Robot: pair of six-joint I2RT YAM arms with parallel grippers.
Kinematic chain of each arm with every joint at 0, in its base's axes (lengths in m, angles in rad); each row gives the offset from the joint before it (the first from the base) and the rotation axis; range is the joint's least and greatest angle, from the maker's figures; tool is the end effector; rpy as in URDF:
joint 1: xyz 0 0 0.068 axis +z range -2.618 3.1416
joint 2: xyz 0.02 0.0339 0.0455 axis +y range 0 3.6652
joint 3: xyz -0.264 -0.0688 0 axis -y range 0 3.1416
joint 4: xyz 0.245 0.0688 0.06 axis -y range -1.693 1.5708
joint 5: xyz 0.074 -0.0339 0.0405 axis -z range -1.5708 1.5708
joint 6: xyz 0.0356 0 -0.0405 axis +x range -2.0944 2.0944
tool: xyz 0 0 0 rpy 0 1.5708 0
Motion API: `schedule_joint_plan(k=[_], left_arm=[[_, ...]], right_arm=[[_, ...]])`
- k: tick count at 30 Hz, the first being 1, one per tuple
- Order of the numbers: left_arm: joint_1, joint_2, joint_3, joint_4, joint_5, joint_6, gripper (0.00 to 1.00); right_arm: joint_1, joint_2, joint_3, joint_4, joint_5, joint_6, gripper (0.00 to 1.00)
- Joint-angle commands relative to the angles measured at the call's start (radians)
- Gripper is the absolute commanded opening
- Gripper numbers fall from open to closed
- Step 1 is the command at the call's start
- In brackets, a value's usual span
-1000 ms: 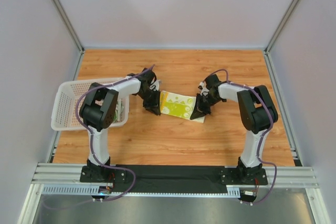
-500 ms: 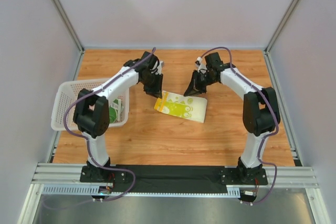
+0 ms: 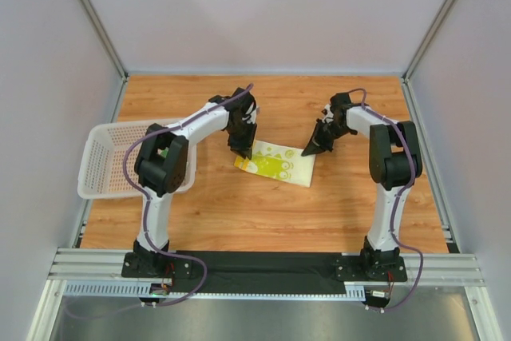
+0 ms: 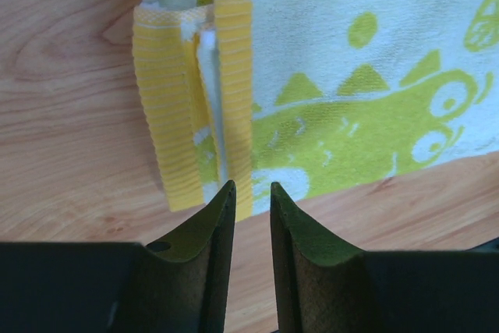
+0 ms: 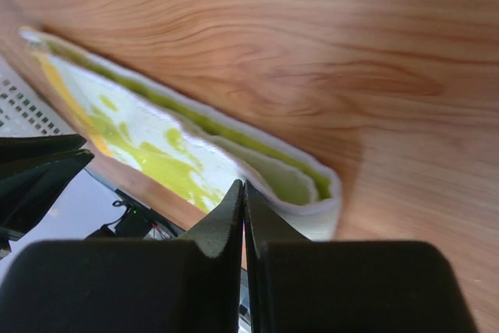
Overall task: Roll the towels
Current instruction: Fold the towel
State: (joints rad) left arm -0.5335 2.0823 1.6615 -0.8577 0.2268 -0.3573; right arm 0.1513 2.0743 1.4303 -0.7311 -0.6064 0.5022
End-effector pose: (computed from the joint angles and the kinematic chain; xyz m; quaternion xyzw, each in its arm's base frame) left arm 0.3650 -0.2249 0.1943 0.1029 0.9777 -0.1634 0.0823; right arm 0.3918 0.0803 0.1443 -0.1371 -0.9403 -0.3114 0.0071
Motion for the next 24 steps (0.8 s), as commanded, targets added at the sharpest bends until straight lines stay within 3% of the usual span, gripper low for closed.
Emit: schedule_joint_plan(k=[1, 24], left_arm=[[0.003, 0.019, 0.008, -0.014, -0.03, 0.012, 0.31], [0.006, 0.102, 0.017, -0.032, -0.144, 0.057, 0.3]], right_arm=[[-0.019, 0.02, 0.007, -0.017, 0.054, 0.009, 0.0], [-0.065, -0.108, -0.251, -0.033, 0.178, -0.051, 0.0]])
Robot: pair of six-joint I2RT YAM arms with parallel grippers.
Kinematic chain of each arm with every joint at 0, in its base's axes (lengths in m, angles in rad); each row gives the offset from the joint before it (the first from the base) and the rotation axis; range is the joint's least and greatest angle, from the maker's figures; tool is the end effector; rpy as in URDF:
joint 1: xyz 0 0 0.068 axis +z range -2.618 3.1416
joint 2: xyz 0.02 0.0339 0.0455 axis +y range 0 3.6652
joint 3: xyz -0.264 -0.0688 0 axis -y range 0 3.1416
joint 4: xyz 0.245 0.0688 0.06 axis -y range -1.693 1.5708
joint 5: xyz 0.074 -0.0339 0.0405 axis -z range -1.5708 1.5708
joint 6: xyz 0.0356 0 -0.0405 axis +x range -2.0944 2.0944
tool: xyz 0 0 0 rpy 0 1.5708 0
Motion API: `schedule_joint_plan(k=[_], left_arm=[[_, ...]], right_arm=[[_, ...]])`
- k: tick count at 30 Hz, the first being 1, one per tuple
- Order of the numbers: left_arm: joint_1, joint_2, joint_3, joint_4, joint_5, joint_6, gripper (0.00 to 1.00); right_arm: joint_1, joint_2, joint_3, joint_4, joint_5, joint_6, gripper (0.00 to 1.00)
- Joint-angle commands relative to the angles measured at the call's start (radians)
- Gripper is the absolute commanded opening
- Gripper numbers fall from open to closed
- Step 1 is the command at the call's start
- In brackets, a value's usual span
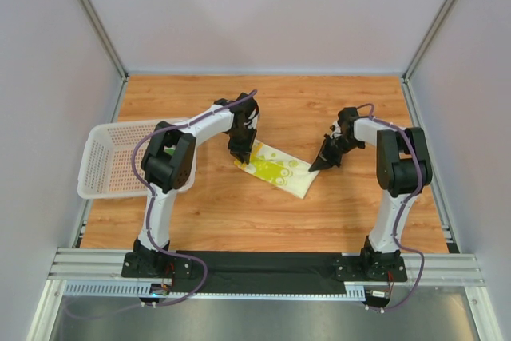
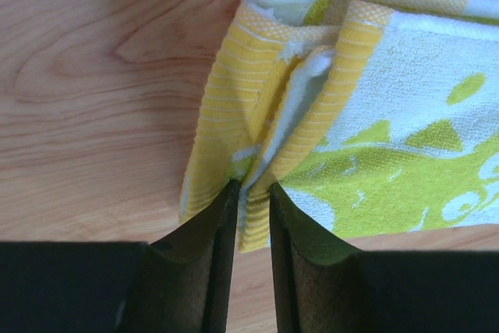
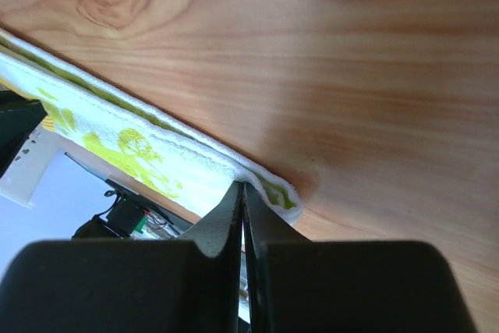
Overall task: Roll the towels
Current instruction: Fold the towel
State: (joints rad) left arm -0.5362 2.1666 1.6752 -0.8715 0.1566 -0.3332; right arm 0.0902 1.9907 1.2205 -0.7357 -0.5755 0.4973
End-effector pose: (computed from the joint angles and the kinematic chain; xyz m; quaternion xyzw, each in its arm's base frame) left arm 0.3711 -0.2270 0.1625 0.1085 0.9856 -0.1141 0.0611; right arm 0.3488 0.0510 0.1234 -0.1847 -0.9405 -0.2805 0.0524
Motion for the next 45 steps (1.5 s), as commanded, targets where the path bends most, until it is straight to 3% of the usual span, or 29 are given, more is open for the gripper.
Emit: schedule_joint_plan(k=[1, 16, 20, 22, 25, 36, 41, 45], left_arm=[[0.008, 0.018, 0.001, -0.015, -0.075, 0.033, 0.3], [0.022, -0.031, 0.046, -0.058, -0.224, 0.112, 0.3], [0.018, -0.092, 0.087, -0.081, -0.275, 0.123, 0.37], [0.005, -0.142, 0.096, -0.089, -0.302, 0.128, 0.47], [-0.024, -0.198, 0.113, -0.104, -0.333, 0.128, 0.5], [-0.363, -0.289, 0.078, -0.101, -0.367, 0.114, 0.43], [-0.497, -0.269, 0.061, -0.047, -0.293, 0.111, 0.4], [-0.556, -0.136, 0.148, -0.086, -0.279, 0.118, 0.4]], right_arm=[[-0.007, -0.038, -0.045, -0.037, 0.161, -0.051, 0.0], [-0.006, -0.133, -0.049, -0.159, 0.272, -0.086, 0.01], [-0.006, -0.173, -0.016, -0.175, 0.246, -0.078, 0.05], [-0.004, -0.194, 0.002, -0.171, 0.209, -0.074, 0.11], [0.005, -0.198, 0.028, -0.171, 0.168, -0.074, 0.16], [-0.017, -0.202, 0.125, -0.217, 0.236, -0.065, 0.14], [-0.043, -0.233, 0.119, -0.235, 0.253, -0.083, 0.21], [-0.12, -0.253, 0.07, -0.243, 0.267, -0.109, 0.3]])
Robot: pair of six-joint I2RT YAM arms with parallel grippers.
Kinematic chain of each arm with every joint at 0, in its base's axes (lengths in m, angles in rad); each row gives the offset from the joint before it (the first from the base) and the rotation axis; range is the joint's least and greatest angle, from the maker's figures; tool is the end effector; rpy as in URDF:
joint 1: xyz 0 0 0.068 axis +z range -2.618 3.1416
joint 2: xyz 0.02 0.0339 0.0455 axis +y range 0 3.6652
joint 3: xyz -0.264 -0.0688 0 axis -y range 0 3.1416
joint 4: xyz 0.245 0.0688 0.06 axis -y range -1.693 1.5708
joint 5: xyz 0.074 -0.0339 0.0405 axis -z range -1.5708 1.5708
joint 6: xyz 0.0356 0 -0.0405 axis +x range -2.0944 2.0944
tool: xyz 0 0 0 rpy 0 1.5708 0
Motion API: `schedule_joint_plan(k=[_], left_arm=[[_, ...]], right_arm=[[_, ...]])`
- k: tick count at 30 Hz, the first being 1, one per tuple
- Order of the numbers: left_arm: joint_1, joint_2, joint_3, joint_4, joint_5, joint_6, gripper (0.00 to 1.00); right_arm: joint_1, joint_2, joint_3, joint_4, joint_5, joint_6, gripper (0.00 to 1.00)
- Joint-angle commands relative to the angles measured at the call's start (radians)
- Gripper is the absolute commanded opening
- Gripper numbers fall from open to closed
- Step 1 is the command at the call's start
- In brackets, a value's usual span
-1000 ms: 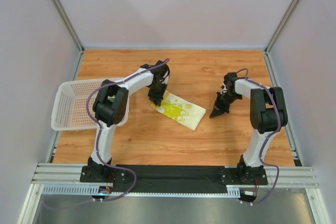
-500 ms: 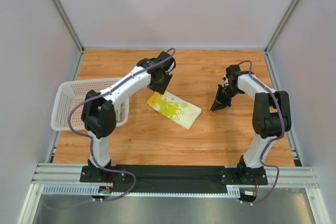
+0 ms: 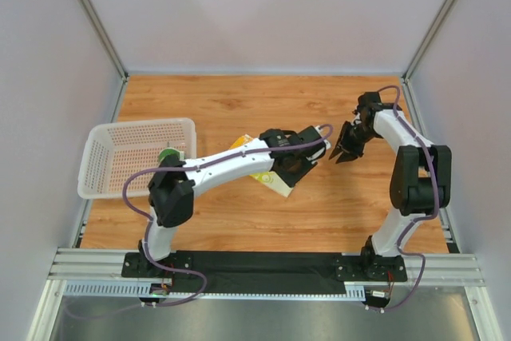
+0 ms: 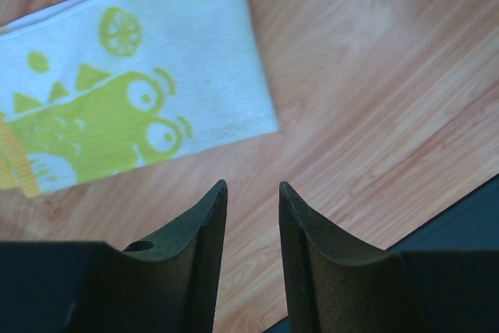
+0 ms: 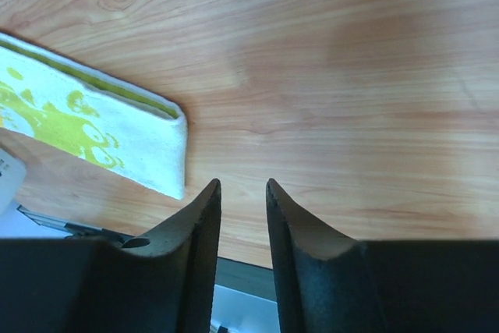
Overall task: Roll the towels
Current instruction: Fold the towel, then roll the towel
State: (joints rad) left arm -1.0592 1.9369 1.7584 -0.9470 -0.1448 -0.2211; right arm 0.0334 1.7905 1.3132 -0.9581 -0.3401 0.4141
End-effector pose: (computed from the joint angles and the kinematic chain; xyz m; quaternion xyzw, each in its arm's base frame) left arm 0.2068 -0.3579 0.2770 0.3812 0.8951 -0.0750 0.2188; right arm 0.3367 0.0231 0.2053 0.1748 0.9677 0.1794 0.0275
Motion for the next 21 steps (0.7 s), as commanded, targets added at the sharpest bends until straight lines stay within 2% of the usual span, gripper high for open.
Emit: schedule_joint_plan(k=[1, 6, 14, 21], left_arm=[[-0.039, 0.117, 0.085, -0.021, 0.024, 0.003, 0.4], [-0.045, 0.189, 0.089, -0.003, 0.047, -0.03, 0.4], [-0.045, 0.247, 0.056, 0.02, 0.019, -0.083, 0.4], [-0.045, 0.298, 0.073, 0.019, -0.013, -0.081, 0.43]], right_arm=[[-0.082, -0.074, -0.043, -0.011, 0.023, -0.014, 0.32], [-0.164, -0.121, -0.118, 0.007, -0.008, -0.009, 0.42], [-0.181, -0.164, -0.17, 0.027, -0.016, -0.008, 0.43], [-0.181, -0.149, -0.151, 0.019, -0.023, -0.008, 0.43]])
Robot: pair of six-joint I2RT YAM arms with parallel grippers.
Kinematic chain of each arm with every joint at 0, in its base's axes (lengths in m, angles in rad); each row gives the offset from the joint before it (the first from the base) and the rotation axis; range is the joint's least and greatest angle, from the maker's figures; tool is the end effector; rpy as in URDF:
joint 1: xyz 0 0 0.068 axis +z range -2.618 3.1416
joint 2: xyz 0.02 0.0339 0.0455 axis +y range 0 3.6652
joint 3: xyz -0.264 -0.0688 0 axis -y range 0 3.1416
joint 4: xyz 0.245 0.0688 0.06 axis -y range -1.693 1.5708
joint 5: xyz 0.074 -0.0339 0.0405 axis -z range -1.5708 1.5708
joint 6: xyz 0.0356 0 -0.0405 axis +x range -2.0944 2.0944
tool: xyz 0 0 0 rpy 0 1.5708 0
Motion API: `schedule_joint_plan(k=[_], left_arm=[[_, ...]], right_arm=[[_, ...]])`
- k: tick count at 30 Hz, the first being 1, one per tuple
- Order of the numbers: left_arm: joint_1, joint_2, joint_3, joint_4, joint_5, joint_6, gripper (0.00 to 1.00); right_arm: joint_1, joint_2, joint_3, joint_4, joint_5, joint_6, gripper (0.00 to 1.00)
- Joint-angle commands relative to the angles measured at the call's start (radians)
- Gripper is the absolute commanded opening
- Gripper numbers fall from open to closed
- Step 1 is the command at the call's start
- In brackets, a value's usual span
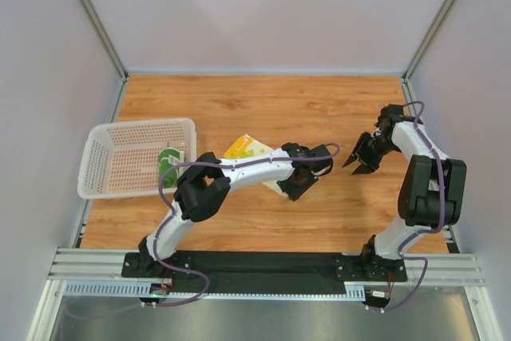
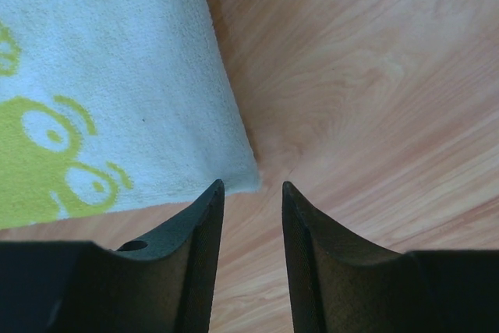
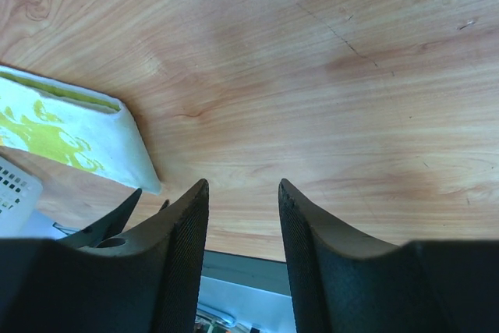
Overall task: Roll the towels
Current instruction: Roll the towel
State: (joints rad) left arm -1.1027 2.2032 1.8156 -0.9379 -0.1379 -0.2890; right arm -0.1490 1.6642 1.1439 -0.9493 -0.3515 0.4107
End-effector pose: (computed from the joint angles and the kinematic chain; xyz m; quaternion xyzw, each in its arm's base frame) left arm 0.2083 -0.4012 0.1834 0.3841 0.9126 -0.0258 0.1375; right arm 0.2964 -0.0321 0.1997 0.2631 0.9475 0.1796 0.0266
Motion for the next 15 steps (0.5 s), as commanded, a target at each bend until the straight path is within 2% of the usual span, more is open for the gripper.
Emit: schedule_joint_plan(k=[1, 12, 15], left_arm=[[-0.002, 0.036, 0.017, 0.011, -0.023, -0.012, 0.43], [-0.002, 0.064, -0.053, 0.063, -0.054, 0.01, 0.42], [0.0, 0.059, -0.073, 0.083, -0.068, 0.014, 0.33]], right_arm=[[0.002, -0.015, 0.022, 0.009, -0.015, -0.007, 0.43], [0.003, -0.007, 0.022, 0.006, -0.02, -0.007, 0.42], [0.006, -0.007, 0.019, 0.012, -0.043, -0.004, 0.43]])
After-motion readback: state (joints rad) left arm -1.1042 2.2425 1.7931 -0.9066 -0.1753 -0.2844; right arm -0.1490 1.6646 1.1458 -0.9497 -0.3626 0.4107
